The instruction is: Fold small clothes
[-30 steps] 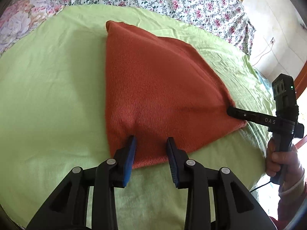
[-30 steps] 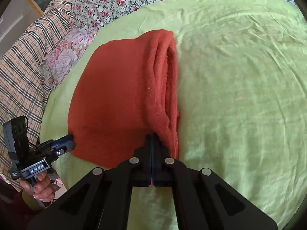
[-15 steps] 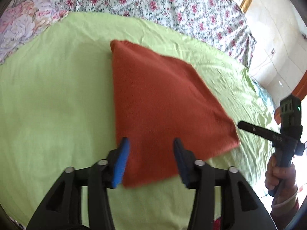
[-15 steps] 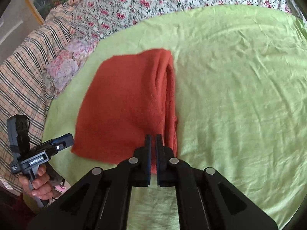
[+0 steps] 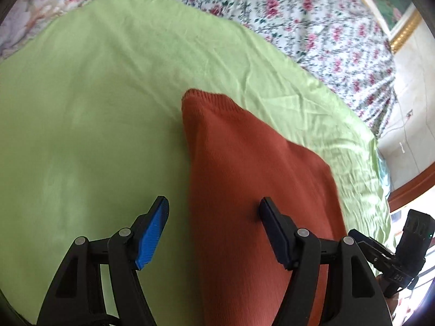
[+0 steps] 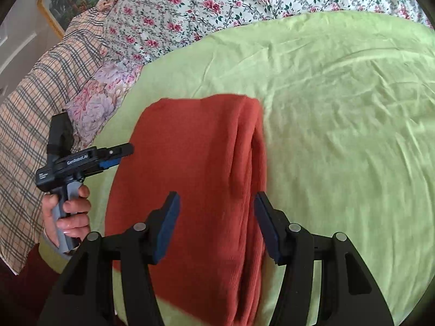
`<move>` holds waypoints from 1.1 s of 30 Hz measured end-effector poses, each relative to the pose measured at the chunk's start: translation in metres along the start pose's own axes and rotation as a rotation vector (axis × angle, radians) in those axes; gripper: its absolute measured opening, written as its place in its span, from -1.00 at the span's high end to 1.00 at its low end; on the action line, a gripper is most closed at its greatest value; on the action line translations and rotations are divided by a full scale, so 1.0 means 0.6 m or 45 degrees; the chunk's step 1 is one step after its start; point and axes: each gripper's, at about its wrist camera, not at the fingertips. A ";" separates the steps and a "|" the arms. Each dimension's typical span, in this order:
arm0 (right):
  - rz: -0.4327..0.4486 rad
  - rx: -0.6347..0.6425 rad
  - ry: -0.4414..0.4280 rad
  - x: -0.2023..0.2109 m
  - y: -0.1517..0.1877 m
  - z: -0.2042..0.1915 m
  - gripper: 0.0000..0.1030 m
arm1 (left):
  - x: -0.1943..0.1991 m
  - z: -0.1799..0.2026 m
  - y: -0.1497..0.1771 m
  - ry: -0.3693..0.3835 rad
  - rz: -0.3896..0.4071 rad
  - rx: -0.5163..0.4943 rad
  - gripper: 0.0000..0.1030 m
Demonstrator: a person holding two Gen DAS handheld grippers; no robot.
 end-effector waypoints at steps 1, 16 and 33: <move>-0.007 -0.010 -0.008 -0.014 -0.019 0.007 -0.14 | -0.011 -0.003 -0.013 -0.012 -0.008 -0.003 -0.35; -0.032 0.042 0.023 -0.081 -0.077 0.022 0.79 | -0.069 0.000 -0.095 -0.163 0.102 -0.085 0.85; 0.022 -0.048 0.143 -0.030 -0.045 0.029 0.75 | 0.065 0.044 -0.017 -0.255 0.220 -0.062 0.62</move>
Point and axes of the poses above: each gripper's, at about its wrist camera, not at the fingertips, and x roughly against the way its jaws point, z to its right, y to its underside, and after that the axes turned 6 degrees about -x, right-handed
